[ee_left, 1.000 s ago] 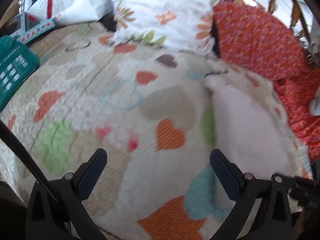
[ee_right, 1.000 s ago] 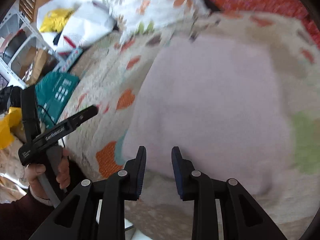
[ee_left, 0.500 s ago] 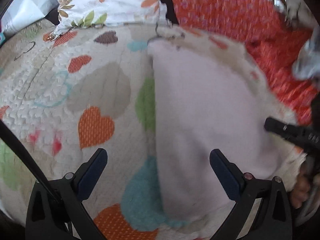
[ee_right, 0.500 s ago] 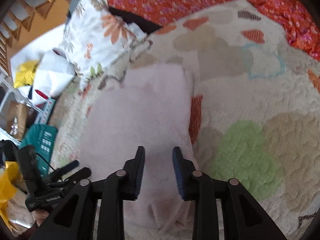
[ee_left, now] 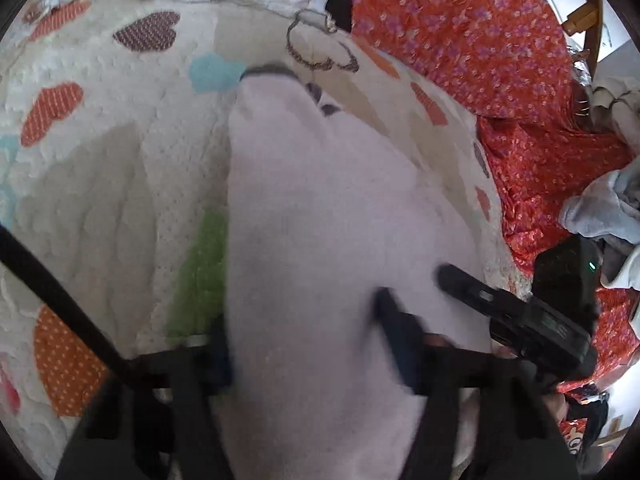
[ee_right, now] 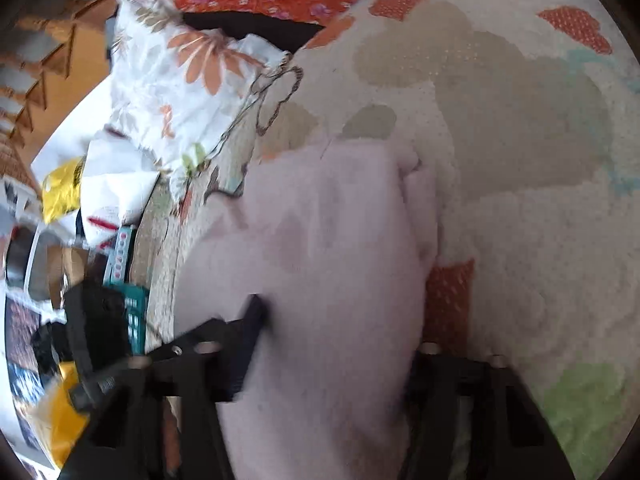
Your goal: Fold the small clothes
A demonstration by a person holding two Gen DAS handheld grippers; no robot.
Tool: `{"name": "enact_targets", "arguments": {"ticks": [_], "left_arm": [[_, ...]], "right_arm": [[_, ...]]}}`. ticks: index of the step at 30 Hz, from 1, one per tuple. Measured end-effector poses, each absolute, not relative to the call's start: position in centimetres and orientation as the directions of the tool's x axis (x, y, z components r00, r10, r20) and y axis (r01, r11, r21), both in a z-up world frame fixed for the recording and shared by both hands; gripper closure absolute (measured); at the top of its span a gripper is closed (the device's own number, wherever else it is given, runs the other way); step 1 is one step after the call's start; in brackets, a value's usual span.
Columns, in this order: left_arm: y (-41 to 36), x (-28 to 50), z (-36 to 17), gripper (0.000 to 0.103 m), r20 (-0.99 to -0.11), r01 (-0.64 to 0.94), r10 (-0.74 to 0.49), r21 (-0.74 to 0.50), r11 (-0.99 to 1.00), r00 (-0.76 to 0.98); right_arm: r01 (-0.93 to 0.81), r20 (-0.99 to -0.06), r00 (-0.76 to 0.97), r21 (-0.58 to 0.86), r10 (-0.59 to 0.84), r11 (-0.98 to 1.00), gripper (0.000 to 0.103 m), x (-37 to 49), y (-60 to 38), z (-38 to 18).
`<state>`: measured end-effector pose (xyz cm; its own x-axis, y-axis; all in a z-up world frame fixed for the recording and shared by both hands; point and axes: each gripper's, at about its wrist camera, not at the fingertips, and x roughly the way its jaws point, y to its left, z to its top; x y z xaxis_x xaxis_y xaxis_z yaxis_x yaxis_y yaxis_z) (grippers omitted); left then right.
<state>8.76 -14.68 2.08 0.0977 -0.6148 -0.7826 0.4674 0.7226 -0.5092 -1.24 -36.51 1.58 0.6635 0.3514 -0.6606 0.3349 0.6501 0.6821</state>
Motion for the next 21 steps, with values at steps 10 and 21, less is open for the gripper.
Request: {"name": "enact_targets", "arguments": {"ticks": [10,21], "left_arm": [[-15.1,11.7,8.4,0.064,-0.783,0.514,-0.593,-0.437,0.739,0.187],[-8.8,12.6,4.5,0.035,-0.836,0.284,-0.507,-0.444,0.850,0.210]], "right_arm": [[0.170,-0.573,0.756,0.638,0.316,0.751,0.069,0.8,-34.1,9.6],[0.412,-0.700,0.714,0.412,-0.007,0.812,0.056,-0.3,-35.3,8.9]]}}
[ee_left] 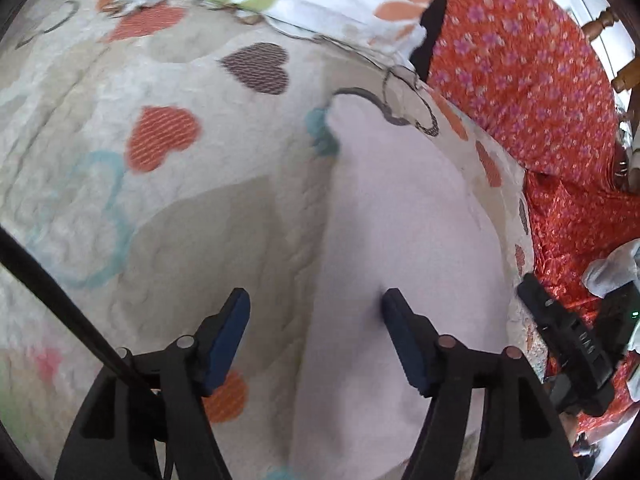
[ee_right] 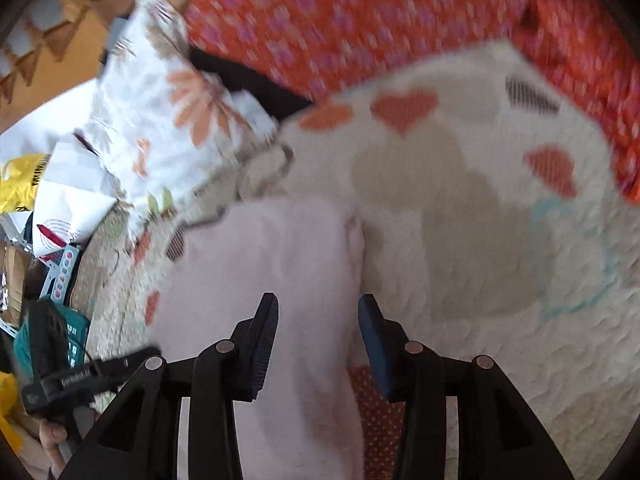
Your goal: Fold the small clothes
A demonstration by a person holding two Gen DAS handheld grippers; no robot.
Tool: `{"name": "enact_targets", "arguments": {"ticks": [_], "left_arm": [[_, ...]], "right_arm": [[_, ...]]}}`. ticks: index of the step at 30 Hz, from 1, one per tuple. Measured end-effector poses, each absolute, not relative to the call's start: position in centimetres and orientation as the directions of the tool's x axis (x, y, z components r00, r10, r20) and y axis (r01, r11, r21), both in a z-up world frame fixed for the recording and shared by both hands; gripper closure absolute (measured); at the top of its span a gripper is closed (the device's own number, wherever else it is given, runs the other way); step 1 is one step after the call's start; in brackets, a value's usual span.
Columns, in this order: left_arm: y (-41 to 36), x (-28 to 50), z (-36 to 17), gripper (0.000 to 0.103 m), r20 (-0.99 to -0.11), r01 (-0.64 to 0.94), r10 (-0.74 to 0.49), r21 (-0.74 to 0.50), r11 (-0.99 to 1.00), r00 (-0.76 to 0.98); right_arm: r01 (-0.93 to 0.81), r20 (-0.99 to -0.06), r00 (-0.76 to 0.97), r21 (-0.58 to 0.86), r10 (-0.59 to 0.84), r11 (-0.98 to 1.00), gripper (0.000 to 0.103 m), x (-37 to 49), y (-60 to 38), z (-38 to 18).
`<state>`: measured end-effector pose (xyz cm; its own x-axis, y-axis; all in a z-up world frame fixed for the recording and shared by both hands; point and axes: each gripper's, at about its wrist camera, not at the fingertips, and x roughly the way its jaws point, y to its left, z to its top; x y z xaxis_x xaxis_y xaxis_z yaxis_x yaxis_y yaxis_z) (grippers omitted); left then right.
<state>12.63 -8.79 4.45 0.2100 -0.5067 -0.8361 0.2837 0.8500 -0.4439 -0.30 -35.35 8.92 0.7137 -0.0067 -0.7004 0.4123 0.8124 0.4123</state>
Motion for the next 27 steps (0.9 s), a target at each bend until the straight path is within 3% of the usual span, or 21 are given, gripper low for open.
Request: {"name": "enact_targets", "arguments": {"ticks": [2,6,8,10,12,15,20,24,25,26,27], "left_arm": [[-7.8,11.4,5.0,0.034,-0.837,0.280,-0.491,-0.424,0.861,0.243],[-5.6,8.3,5.8,0.032,-0.830,0.297,-0.445,-0.354,0.887,0.337],[-4.9,7.0,6.2,0.032,-0.822,0.312,-0.440,-0.338,0.888,0.362],[-4.3,5.8,6.6,0.030,-0.808,0.334,-0.448,-0.331,0.882,0.382],[-3.9,4.9,7.0,0.029,-0.798,0.357,-0.445,-0.310,0.881,0.407],[-4.6,4.0,7.6,0.028,-0.781,0.402,-0.444,-0.272,0.874,0.439],[-7.6,2.6,7.2,0.028,-0.789,0.500,-0.440,-0.199,0.843,0.429],[-9.3,1.6,5.1,0.028,-0.823,0.541,-0.405,-0.145,0.828,0.399],[-9.5,1.4,4.7,0.028,-0.829,0.544,-0.395,-0.136,0.828,0.395],[-9.7,1.3,4.3,0.028,-0.836,0.547,-0.385,-0.124,0.828,0.392],[-9.8,1.2,3.8,0.028,-0.840,0.550,-0.374,-0.111,0.828,0.393]], "right_arm": [[0.371,-0.676,0.737,0.434,0.024,0.821,0.056,-0.3,-34.1,9.7],[0.203,-0.614,0.715,0.639,0.334,0.742,0.056,-0.1,-31.7,8.4],[0.193,-0.629,0.653,0.676,0.421,0.711,0.056,-0.3,-31.2,6.7],[0.254,-0.707,0.596,0.615,0.380,0.747,0.059,-1.5,-31.5,5.4],[0.383,-0.834,0.513,0.434,0.203,0.816,0.067,-3.8,-32.6,4.4],[0.508,-0.878,0.477,0.252,-0.025,0.824,0.061,-7.8,-34.5,5.1],[0.427,-0.799,0.598,0.390,0.070,0.816,0.061,-10.3,-34.3,7.2],[0.391,-0.854,0.519,0.257,0.019,0.884,0.054,-8.6,-31.3,5.8],[0.379,-0.860,0.507,0.273,0.048,0.884,0.057,-8.6,-31.3,5.1],[0.359,-0.851,0.512,0.338,0.119,0.870,0.085,-8.7,-31.3,4.3],[0.342,-0.831,0.523,0.407,0.188,0.847,0.091,-8.7,-31.4,3.9]]}}
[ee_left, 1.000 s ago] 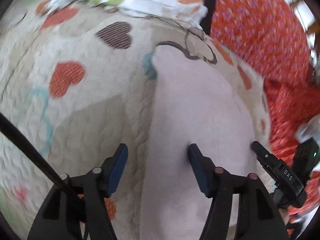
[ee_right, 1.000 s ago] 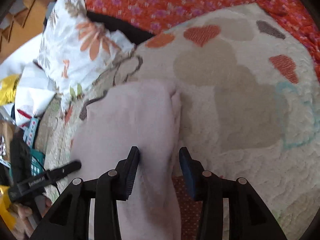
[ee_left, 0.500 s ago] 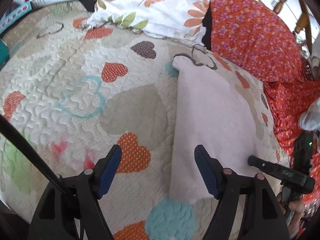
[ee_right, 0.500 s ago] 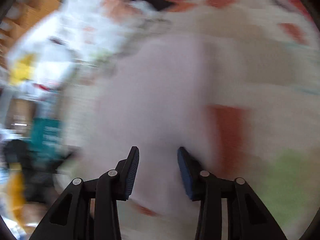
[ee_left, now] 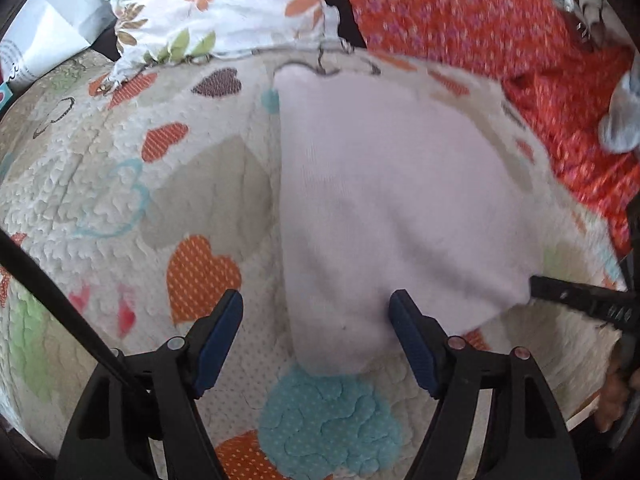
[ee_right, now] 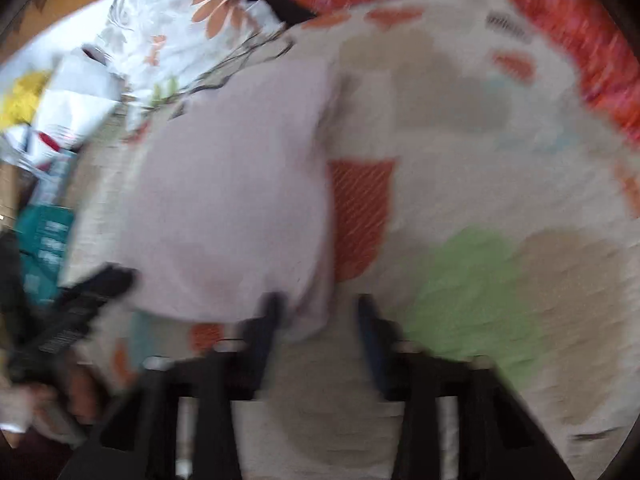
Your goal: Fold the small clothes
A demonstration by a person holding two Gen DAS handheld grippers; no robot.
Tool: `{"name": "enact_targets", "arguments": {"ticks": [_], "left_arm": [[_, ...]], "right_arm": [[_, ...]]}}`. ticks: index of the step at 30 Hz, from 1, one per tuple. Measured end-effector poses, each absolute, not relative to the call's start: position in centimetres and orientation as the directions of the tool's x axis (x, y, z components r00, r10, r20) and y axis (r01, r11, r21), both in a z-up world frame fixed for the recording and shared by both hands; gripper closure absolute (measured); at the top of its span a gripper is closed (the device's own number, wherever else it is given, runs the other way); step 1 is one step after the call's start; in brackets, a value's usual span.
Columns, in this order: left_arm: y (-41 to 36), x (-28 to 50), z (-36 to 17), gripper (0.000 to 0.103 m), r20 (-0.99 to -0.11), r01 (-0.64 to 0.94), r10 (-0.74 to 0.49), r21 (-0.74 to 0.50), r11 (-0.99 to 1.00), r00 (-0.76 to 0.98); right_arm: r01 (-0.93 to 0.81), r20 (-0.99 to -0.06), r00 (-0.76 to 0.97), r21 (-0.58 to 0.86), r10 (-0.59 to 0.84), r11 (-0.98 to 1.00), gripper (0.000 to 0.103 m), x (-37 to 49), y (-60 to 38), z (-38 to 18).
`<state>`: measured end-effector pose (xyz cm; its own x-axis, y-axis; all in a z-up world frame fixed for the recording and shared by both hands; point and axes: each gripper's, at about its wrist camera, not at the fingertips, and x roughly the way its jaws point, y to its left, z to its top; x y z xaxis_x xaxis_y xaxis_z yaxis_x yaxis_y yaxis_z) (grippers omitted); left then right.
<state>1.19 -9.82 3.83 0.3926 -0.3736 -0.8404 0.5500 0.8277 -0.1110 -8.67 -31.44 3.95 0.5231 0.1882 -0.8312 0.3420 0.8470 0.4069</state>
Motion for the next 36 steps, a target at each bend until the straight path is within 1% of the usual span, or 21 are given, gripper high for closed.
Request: {"name": "enact_targets", "arguments": {"ticks": [1,4,6,10,11,13,15,17,18,20,21,22,24,26,27,28,29,30,31,34,36], "left_arm": [[-9.8,1.1,3.6,0.028,-0.841,0.553,-0.370,-0.105,0.827,0.395],[-9.8,1.0,3.5,0.028,-0.836,0.567,-0.377,-0.100,0.818,0.397],[-9.9,1.0,3.3,0.028,-0.838,0.575,-0.376,-0.093,0.813,0.396],[-9.7,1.3,2.8,0.028,-0.843,0.567,-0.380,-0.111,0.816,0.382],[-9.6,1.5,2.7,0.028,-0.844,0.563,-0.384,-0.121,0.817,0.375],[-9.5,1.6,2.6,0.027,-0.847,0.561,-0.388,-0.134,0.817,0.363],[-9.4,1.5,2.4,0.027,-0.851,0.563,-0.386,-0.133,0.815,0.357],[-9.3,1.3,2.2,0.025,-0.853,0.560,-0.385,-0.137,0.817,0.353],[-9.3,1.2,2.1,0.024,-0.853,0.558,-0.386,-0.140,0.818,0.352],[-9.2,1.2,2.0,0.023,-0.852,0.558,-0.389,-0.144,0.818,0.351],[-9.1,1.2,2.0,0.022,-0.852,0.558,-0.392,-0.148,0.816,0.347],[-9.0,1.3,2.0,0.022,-0.853,0.557,-0.395,-0.155,0.816,0.341],[-8.8,1.4,1.9,0.021,-0.854,0.551,-0.400,-0.168,0.817,0.333],[-8.8,1.5,1.9,0.020,-0.854,0.548,-0.402,-0.174,0.818,0.329],[-8.8,1.5,1.9,0.020,-0.855,0.548,-0.402,-0.174,0.818,0.329],[-8.7,1.5,1.9,0.020,-0.854,0.548,-0.400,-0.171,0.819,0.332],[-8.7,1.5,1.9,0.020,-0.854,0.547,-0.400,-0.170,0.819,0.333],[-8.7,1.5,1.9,0.020,-0.854,0.549,-0.401,-0.170,0.818,0.332],[-8.7,1.5,1.9,0.020,-0.854,0.548,-0.399,-0.169,0.819,0.334],[-8.5,1.6,1.8,0.020,-0.854,0.546,-0.399,-0.170,0.820,0.334],[-8.5,1.6,1.8,0.019,-0.854,0.543,-0.398,-0.170,0.822,0.335]], "right_arm": [[0.342,-0.826,0.529,0.417,0.194,0.842,0.091,-8.7,-31.6,4.2],[0.344,-0.832,0.544,0.338,0.107,0.876,0.100,-9.3,-32.0,6.1],[0.387,-0.843,0.537,0.268,0.020,0.882,0.102,-10.2,-32.8,7.3],[0.506,-0.866,0.437,0.015,-0.241,0.862,0.102,-10.7,-34.0,7.4],[0.518,-0.863,0.444,0.029,-0.239,0.855,0.102,-10.8,-34.3,7.4],[0.502,-0.844,0.512,0.148,-0.156,0.852,0.102,-11.1,-34.8,7.7],[0.458,-0.798,0.595,0.243,-0.092,0.855,0.101,-11.0,-34.4,8.6],[0.373,-0.756,0.654,0.355,0.029,0.857,0.101,-10.6,-33.8,8.9],[0.316,-0.738,0.660,0.443,0.140,0.839,0.101,-9.9,-33.5,8.4],[0.249,-0.748,0.602,0.509,0.280,0.824,0.101,-8.3,-32.3,7.0],[0.232,-0.796,0.529,0.469,0.295,0.852,0.101,-7.6,-31.7,6.1],[0.254,-0.866,0.453,0.355,0.214,0.900,0.102,-7.1,-31.4,5.0],[0.361,-0.923,0.384,0.128,-0.022,0.924,0.103,-7.3,-32.2,4.3],[0.425,-0.915,0.369,0.009,-0.164,0.905,0.096,-8.1,-33.2,5.1],[0.419,-0.904,0.393,0.014,-0.167,0.908,0.096,-8.6,-33.3,5.8],[0.386,-0.892,0.433,0.052,-0.131,0.921,0.085,-9.1,-33.1,6.7],[0.352,-0.886,0.453,0.075,-0.100,0.933,0.059,-9.5,-32.7,7.0],[0.314,-0.881,0.467,0.083,-0.077,0.946,0.048,-9.7,-32.1,7.1],[0.276,-0.874,0.480,0.068,-0.076,0.959,0.045,-10.0,-31.1,7.1],[0.198,-0.878,0.475,0.035,-0.064,0.980,0.045,-9.8,-29.0,5.9],[0.204,-0.860,0.505,0.031,-0.078,0.979,0.056,-9.0,-28.8,5.5]]}}
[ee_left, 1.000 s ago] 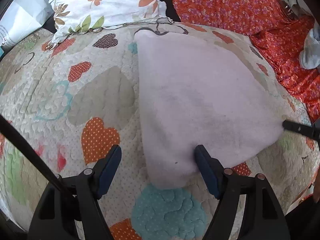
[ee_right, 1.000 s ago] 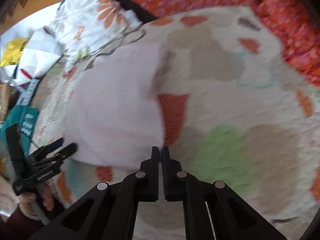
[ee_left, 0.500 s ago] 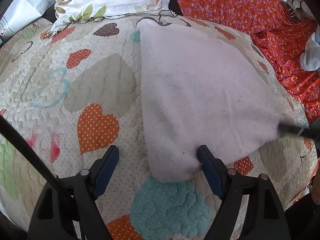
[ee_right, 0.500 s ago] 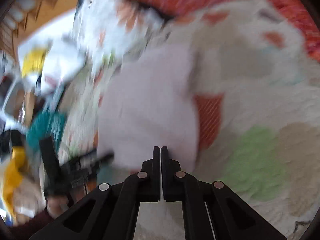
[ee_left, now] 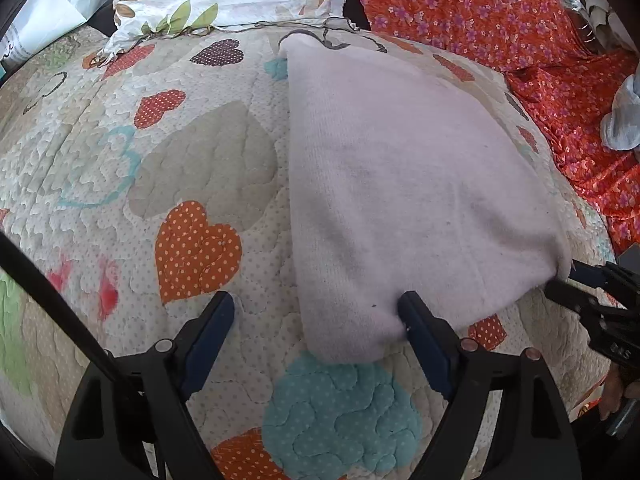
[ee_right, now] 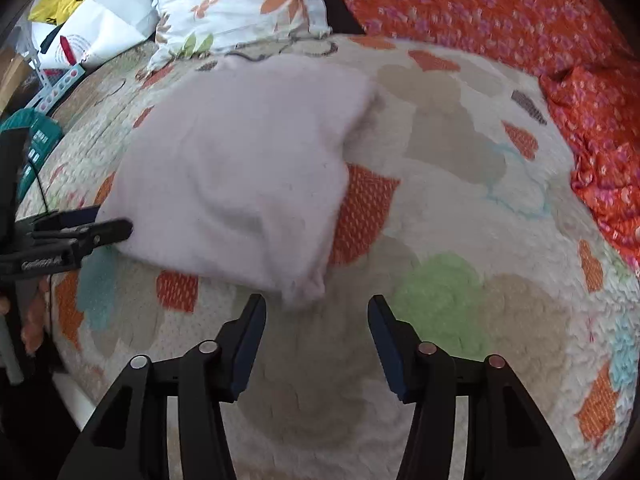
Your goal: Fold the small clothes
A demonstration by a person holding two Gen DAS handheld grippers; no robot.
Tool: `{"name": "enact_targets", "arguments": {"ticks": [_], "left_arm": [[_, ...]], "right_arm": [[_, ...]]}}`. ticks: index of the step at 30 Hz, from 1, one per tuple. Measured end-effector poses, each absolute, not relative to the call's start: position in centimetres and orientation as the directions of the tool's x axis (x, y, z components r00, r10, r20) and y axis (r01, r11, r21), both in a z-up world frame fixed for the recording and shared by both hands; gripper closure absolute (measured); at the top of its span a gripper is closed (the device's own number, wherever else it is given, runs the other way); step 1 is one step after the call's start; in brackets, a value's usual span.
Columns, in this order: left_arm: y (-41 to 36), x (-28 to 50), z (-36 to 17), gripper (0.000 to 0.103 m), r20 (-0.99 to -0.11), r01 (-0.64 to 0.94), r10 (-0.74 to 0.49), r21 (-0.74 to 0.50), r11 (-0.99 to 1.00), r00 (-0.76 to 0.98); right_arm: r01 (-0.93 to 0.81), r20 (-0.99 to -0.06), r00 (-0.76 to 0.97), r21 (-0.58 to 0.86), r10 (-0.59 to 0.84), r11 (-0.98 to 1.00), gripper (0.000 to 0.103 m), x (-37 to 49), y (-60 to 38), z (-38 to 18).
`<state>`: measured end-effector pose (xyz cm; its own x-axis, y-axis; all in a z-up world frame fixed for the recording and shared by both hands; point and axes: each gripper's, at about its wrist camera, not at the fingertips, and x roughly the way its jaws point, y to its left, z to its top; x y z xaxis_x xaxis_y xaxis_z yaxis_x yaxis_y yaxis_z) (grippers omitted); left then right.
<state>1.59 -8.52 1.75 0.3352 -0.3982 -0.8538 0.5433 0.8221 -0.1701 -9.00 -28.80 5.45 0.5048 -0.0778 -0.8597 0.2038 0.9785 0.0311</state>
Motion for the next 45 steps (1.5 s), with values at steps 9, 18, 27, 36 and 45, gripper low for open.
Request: {"name": "enact_targets", "arguments": {"ticks": [9,18,27,36,45], "left_arm": [[-8.5,1.5,1.7,0.018,-0.854,0.542,-0.403,-0.179,0.821,0.328],[-8.5,1.4,1.5,0.013,-0.855,0.526,-0.391,-0.171,0.833,0.341],[-8.3,0.9,1.3,0.006,-0.846,0.517,-0.382,-0.152,0.842,0.373],[-8.3,0.7,1.1,0.000,-0.840,0.526,-0.375,-0.129,0.841,0.393],[-8.7,0.3,0.8,0.000,-0.808,0.542,-0.399,-0.120,0.832,0.433]], "right_arm": [[0.158,-0.805,0.591,0.166,0.042,0.973,0.095,-10.9,-29.7,9.9],[0.426,-0.781,0.612,0.191,-0.126,0.884,0.099,-12.5,-35.3,10.7],[0.280,-0.697,0.699,0.475,0.163,0.834,0.098,-5.7,-32.3,9.0],[0.570,-0.822,0.558,0.279,-0.115,0.773,0.089,-3.2,-35.0,6.6],[0.315,-0.800,0.596,0.309,0.067,0.897,0.081,-2.4,-28.0,7.0]]}}
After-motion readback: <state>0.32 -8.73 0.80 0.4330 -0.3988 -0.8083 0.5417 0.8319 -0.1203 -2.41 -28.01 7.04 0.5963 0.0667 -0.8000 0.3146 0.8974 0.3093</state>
